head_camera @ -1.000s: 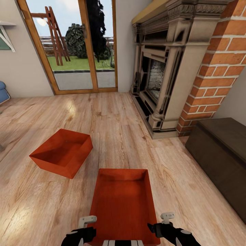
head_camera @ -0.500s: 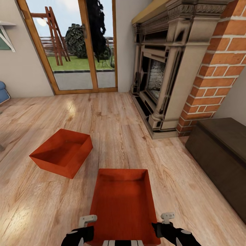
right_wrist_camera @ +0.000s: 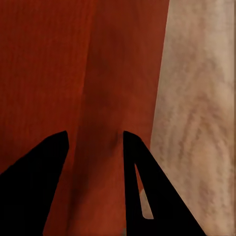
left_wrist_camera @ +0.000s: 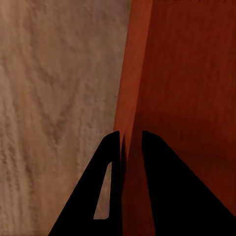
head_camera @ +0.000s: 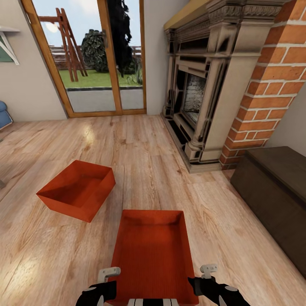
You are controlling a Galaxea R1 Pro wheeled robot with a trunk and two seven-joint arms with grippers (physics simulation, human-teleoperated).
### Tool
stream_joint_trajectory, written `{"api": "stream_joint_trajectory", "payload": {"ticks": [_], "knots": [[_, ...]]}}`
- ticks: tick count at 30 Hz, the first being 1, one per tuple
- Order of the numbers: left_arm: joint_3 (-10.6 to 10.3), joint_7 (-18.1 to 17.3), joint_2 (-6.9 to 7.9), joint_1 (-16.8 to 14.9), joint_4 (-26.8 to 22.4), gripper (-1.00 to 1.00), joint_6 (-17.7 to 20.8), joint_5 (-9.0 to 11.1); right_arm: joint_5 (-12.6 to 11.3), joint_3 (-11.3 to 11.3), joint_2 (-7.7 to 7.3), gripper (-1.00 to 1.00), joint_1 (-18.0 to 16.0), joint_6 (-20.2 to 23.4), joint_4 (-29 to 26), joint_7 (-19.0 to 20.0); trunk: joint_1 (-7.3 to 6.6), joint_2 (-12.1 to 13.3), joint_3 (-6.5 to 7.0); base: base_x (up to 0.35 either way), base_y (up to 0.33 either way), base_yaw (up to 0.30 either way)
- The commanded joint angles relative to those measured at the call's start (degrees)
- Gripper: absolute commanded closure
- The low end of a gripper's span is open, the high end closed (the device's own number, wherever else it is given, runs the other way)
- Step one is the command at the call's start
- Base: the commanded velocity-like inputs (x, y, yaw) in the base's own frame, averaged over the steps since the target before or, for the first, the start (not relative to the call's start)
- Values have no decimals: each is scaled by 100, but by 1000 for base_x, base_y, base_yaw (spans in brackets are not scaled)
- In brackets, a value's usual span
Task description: Move the two storage containers from the living room to the garage. In the garage, place one container on the floor and stack the other container on top of it (either order is fine).
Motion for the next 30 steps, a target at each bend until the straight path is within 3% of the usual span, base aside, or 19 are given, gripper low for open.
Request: {"api": "stream_joint_trajectory", "payload": {"ticks": [1,30], "knots": [[23,20,-1,-2,-14,100,41,-125,16,-11,-5,100,-1,35,-9,-3,-1,-2,-5,0,0,0],[23,20,17,-2,-13,100,24,-124,9,-10,-5,100,-1,30,-9,-6,-1,-2,-5,0,0,0]]}}
